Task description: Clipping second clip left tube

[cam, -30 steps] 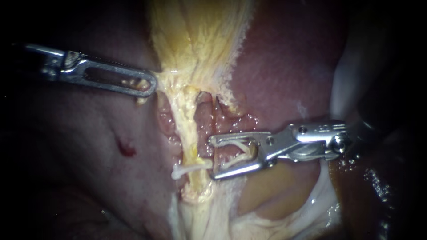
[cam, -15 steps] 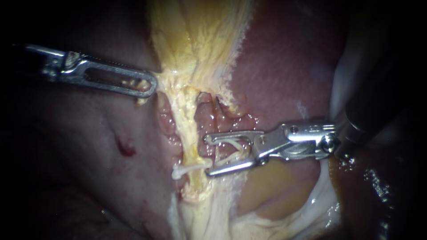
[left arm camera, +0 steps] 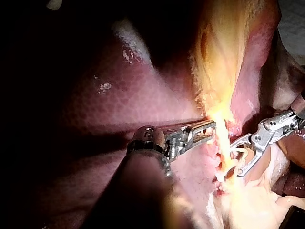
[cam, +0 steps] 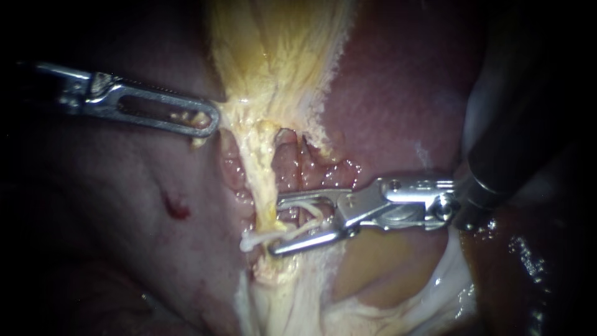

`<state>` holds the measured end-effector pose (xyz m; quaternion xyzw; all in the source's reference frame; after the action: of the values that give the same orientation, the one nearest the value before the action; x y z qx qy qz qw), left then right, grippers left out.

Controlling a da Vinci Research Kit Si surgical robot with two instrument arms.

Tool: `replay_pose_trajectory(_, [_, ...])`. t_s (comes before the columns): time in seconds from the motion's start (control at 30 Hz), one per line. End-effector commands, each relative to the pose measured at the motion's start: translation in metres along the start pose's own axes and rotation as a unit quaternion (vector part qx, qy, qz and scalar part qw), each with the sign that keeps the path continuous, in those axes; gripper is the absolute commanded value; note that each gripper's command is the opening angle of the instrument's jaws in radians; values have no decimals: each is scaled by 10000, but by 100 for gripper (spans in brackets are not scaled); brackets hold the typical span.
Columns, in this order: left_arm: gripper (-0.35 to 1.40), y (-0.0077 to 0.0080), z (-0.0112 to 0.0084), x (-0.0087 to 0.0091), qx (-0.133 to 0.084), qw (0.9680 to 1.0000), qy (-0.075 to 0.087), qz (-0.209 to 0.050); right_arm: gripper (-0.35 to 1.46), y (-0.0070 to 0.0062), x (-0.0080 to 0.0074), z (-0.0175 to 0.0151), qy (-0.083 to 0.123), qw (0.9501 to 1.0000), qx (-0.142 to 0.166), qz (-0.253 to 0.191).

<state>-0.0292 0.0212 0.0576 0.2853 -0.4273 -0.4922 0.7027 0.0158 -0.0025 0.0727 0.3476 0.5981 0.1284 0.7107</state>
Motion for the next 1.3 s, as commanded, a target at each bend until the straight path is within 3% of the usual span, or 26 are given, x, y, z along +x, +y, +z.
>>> replay_pose_trajectory(0.03, [-35,0,0,0,-1,10000,0,1,48,1,0,2,12,10000,21,13])
replay_pose_trajectory(0.57, [-35,1,1,1,-2,10000,-1,2,48,4,-3,43,208,9989,397,125])
replay_pose_trajectory(0.87, [-35,1,1,1,-3,10000,-2,2,48,3,-2,48,263,9985,461,137])
replay_pose_trajectory(1.3, [-35,2,1,1,-3,10000,-1,2,48,-43,21,62,418,9946,946,104])
